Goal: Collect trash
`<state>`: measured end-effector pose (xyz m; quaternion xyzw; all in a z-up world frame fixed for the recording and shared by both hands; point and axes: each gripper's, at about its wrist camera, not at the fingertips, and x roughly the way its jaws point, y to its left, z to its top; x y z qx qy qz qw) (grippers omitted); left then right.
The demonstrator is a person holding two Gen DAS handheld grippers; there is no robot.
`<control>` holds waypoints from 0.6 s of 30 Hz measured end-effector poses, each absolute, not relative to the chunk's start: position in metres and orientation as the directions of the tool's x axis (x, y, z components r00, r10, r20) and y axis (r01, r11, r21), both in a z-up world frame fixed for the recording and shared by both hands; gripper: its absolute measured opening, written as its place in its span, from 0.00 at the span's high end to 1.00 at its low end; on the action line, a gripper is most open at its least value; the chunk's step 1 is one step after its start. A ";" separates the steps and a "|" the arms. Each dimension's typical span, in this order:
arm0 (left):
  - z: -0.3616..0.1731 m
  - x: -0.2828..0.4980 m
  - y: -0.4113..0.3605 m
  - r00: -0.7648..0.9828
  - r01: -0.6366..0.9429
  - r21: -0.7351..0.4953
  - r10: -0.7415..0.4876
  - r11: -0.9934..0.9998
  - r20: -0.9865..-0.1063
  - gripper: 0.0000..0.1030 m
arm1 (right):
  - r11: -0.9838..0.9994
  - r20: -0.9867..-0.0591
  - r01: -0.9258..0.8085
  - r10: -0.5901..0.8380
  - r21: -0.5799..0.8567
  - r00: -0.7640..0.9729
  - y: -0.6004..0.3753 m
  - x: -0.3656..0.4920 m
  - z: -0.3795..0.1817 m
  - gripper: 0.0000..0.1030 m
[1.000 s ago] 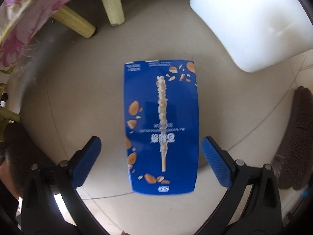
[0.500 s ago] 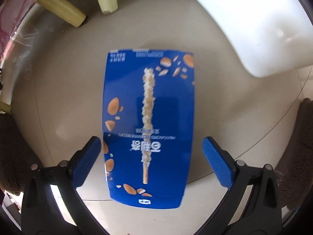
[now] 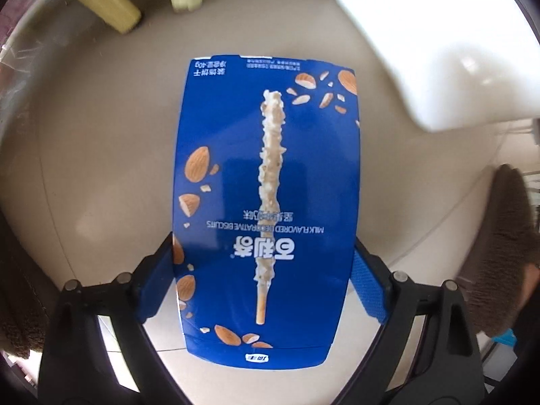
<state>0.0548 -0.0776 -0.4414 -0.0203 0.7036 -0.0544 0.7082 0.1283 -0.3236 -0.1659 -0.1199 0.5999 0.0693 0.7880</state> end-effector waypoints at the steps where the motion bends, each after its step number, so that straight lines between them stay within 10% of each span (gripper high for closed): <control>1: -0.433 0.056 -0.074 0.018 0.052 -0.115 -0.116 0.992 -0.993 0.11 | 0.962 -0.961 -0.253 -0.032 -0.104 0.275 -0.324 0.128 -0.164 0.35; 18: -0.241 0.041 -0.011 0.369 -0.035 -0.319 -0.284 0.947 -0.885 0.11 | 0.958 -0.962 -0.260 -0.050 -0.123 0.270 -0.311 0.133 -0.156 0.35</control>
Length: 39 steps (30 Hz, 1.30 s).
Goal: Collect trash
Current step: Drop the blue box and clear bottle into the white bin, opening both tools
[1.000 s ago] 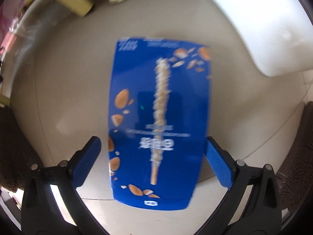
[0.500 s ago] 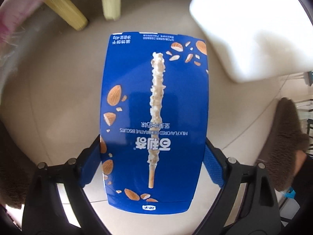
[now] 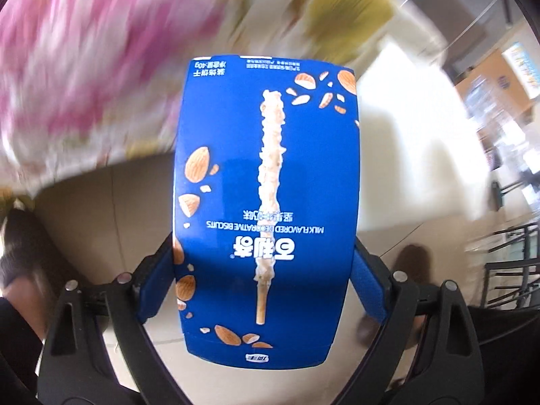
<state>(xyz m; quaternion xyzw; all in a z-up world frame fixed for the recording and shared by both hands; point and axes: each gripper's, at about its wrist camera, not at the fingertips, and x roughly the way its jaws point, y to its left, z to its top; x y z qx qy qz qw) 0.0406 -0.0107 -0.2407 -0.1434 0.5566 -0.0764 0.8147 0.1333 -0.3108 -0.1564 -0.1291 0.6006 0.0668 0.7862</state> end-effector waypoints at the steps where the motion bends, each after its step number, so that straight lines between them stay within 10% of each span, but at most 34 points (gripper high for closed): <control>1: -0.230 0.038 -0.017 0.390 -0.019 -0.333 -0.300 0.943 -0.871 0.11 | 0.959 -0.964 -0.256 -0.056 -0.125 0.260 -0.312 0.135 -0.159 0.35; 9: -0.148 0.079 -0.062 0.422 0.196 -0.384 -0.431 0.902 -0.798 0.11 | 0.972 -0.976 -0.203 -0.074 -0.116 0.204 -0.322 0.151 -0.172 0.35; 26: -0.167 0.178 -0.134 0.112 0.313 -0.423 -0.475 0.850 -0.873 0.11 | 0.986 -0.978 -0.132 -0.079 -0.106 0.195 -0.339 0.163 -0.166 0.35; 39: -0.149 0.181 -0.169 0.208 0.409 -0.308 -0.417 0.859 -0.885 0.01 | 0.985 -0.980 -0.112 -0.111 -0.131 0.168 -0.352 0.164 -0.170 0.35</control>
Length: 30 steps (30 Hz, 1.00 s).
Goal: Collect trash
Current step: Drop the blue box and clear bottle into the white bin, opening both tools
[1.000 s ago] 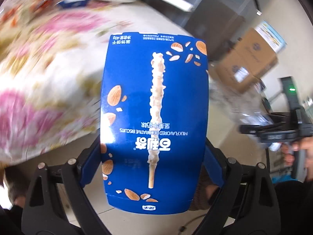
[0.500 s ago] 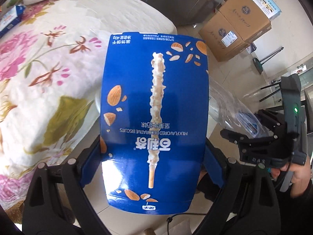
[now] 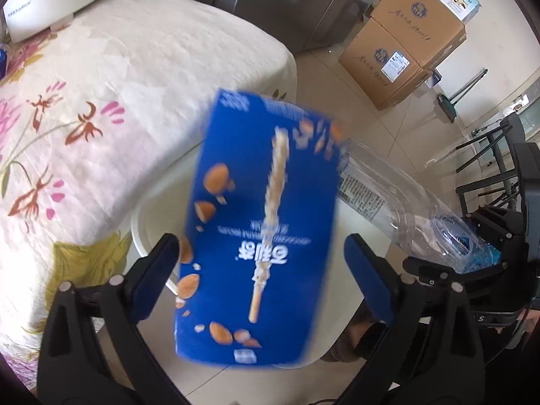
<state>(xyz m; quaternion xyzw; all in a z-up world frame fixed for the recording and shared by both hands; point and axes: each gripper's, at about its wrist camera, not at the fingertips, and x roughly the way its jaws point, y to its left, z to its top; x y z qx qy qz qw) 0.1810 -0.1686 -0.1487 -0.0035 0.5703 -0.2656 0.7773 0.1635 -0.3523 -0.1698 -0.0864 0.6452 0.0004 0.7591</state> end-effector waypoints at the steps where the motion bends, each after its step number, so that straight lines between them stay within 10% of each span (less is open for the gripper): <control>1: -0.147 0.181 -0.169 0.214 0.414 -0.299 -0.412 0.860 -0.886 0.01 | 0.985 -0.979 -0.112 -0.113 -0.133 0.167 -0.352 0.164 -0.170 0.35; 30: -0.103 0.163 -0.043 0.399 0.207 -0.200 -0.270 0.958 -0.876 0.01 | 0.977 -0.954 -0.169 -0.077 -0.130 0.290 -0.275 0.187 -0.138 0.17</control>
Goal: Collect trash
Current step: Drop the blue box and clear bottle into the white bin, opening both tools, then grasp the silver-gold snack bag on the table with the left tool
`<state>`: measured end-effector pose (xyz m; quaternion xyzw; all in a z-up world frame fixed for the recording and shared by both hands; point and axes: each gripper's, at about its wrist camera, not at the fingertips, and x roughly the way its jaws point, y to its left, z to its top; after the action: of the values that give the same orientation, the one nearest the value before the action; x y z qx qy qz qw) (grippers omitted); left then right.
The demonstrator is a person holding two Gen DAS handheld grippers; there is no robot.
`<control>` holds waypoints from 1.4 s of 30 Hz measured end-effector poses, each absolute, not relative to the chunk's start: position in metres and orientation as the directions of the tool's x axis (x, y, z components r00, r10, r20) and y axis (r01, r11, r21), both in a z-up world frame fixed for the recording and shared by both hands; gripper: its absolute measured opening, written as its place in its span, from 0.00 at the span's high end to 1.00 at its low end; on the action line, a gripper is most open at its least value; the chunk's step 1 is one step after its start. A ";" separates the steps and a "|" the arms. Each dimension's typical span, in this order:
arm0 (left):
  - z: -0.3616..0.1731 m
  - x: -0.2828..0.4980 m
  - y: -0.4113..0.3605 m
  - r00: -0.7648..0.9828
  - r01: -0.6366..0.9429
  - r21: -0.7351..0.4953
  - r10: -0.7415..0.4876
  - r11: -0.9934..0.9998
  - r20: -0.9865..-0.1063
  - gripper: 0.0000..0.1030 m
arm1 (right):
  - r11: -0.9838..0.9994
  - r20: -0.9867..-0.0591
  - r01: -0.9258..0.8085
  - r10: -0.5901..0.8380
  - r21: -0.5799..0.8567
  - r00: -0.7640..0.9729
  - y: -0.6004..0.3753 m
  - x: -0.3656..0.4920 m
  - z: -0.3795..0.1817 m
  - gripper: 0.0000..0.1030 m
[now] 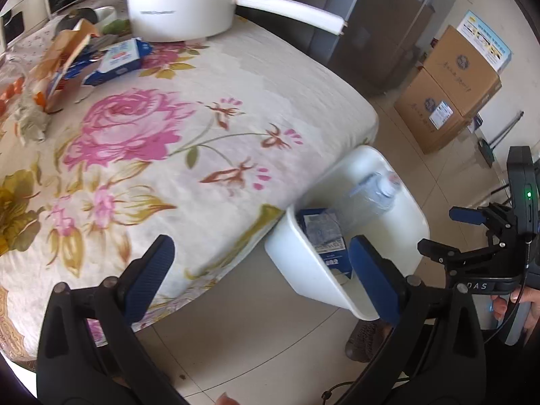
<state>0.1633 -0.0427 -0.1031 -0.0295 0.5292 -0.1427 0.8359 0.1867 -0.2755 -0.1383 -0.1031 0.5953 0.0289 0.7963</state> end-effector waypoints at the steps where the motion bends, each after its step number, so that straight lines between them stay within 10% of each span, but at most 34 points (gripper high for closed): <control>1: -0.102 0.162 -0.037 0.404 0.199 -0.200 -0.266 0.959 -0.875 0.01 | 0.977 -0.952 -0.171 -0.070 -0.125 0.299 -0.271 0.187 -0.135 0.17; 42: -0.118 0.161 0.252 0.574 -0.179 -0.117 0.007 0.977 -0.819 0.03 | 0.937 -0.913 -0.347 0.104 -0.043 0.395 -0.067 0.213 -0.145 0.17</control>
<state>0.1610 0.2517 -0.1180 -0.0939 0.4586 0.0529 0.8821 0.2129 -0.0667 -0.1445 -0.1140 0.5328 0.1362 0.8274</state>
